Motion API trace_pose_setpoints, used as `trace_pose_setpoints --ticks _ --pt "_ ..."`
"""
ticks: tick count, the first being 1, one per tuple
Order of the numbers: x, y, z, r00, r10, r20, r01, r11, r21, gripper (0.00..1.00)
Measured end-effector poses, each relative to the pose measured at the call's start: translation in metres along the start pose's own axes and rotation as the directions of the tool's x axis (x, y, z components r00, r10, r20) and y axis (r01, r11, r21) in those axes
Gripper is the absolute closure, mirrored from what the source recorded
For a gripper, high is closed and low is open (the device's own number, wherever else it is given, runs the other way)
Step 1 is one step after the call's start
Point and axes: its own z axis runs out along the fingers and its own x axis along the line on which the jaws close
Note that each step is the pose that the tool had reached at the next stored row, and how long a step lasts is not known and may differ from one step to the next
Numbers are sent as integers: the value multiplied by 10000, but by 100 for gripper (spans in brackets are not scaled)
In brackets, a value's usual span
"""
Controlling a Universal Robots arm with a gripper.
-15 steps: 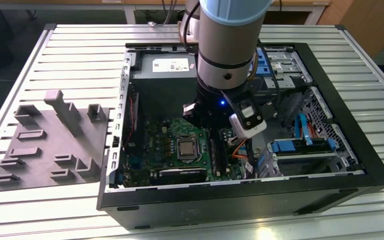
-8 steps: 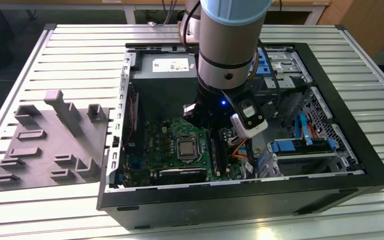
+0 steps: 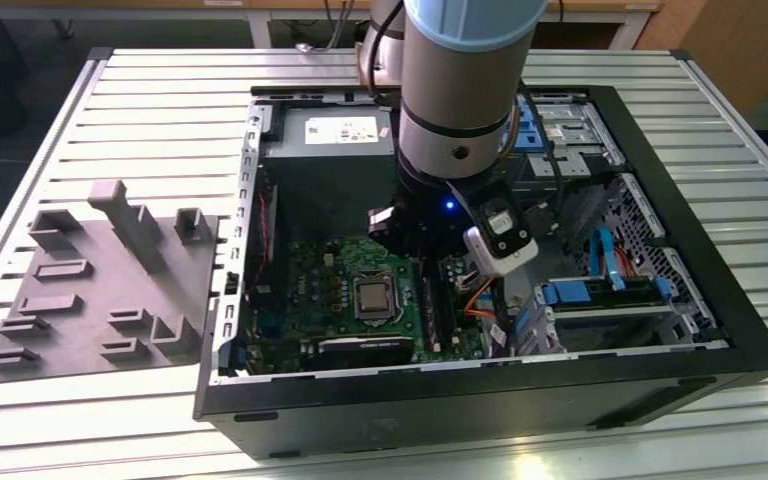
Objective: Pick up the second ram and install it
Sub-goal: 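Insert the second ram into the second slot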
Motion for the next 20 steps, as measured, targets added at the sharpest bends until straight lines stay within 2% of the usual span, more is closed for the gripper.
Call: trace_pose_setpoints --ticks 20 --pt "-21 31 2 10000 0 0 0 10000 -2 89"
